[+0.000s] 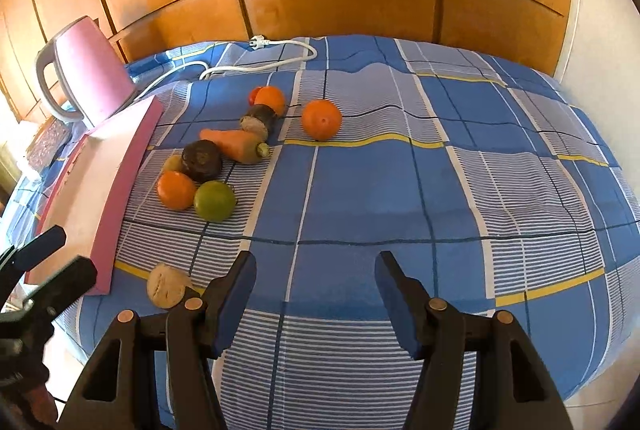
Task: Organize fruits
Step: 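Close the left tool on the cut brown-and-white piece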
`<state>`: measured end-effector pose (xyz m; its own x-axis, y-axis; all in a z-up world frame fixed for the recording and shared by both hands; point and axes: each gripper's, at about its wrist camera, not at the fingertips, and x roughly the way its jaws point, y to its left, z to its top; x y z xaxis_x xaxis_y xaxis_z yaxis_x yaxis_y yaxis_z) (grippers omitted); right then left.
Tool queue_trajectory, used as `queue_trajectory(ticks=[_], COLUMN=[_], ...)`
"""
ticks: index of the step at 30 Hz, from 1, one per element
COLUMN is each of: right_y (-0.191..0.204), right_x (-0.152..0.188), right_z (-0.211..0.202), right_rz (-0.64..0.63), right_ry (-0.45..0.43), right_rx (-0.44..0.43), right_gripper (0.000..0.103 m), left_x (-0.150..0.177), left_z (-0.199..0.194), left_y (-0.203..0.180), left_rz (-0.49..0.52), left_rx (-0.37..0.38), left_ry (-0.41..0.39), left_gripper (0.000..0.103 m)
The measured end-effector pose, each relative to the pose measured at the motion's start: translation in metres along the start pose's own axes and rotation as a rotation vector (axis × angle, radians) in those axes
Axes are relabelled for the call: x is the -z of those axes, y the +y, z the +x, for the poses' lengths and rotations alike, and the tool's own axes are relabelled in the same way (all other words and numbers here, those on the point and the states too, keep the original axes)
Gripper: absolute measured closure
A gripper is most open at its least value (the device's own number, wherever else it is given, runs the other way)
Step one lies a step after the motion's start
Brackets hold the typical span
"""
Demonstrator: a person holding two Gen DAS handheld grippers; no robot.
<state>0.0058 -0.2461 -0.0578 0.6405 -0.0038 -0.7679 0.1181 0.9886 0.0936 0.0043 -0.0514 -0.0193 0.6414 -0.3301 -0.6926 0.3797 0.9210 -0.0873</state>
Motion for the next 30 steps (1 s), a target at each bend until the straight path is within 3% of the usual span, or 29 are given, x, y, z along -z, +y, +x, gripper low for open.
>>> queue_trajectory(ticks=[2,9,13,15,26,30], right_y=[-0.001,-0.003,-0.006,-0.006,-0.009,-0.010], right_x=[0.000,-0.001,-0.001,0.000,0.002,0.003], right_z=[0.000,-0.001,0.001,0.003,0.007,0.010], right_rz=[0.007,0.014,0.022,0.024,0.027,0.029], right_ry=[0.000,-0.006,-0.002,0.003,0.016,0.022], right_rx=[0.005,0.012,0.010,0.011,0.012,0.013], right_gripper=[0.040,0.040,0.040,0.040,0.040,0.040], left_x=[0.001,0.004,0.006,0.006,0.006,0.008], left_z=[0.003,0.026,0.037,0.042,0.054,0.059], left_y=[-0.007,-0.024,-0.030,-0.032,-0.047,-0.054], left_rz=[0.034,0.107,0.125,0.131,0.186,0.203], left_rx=[0.016,0.074,0.063,0.056,0.068,0.092], left_ry=[0.013,0.084,0.111,0.120,0.123,0.131], left_gripper=[0.035,0.036,0.037,0.042,0.043,0.057])
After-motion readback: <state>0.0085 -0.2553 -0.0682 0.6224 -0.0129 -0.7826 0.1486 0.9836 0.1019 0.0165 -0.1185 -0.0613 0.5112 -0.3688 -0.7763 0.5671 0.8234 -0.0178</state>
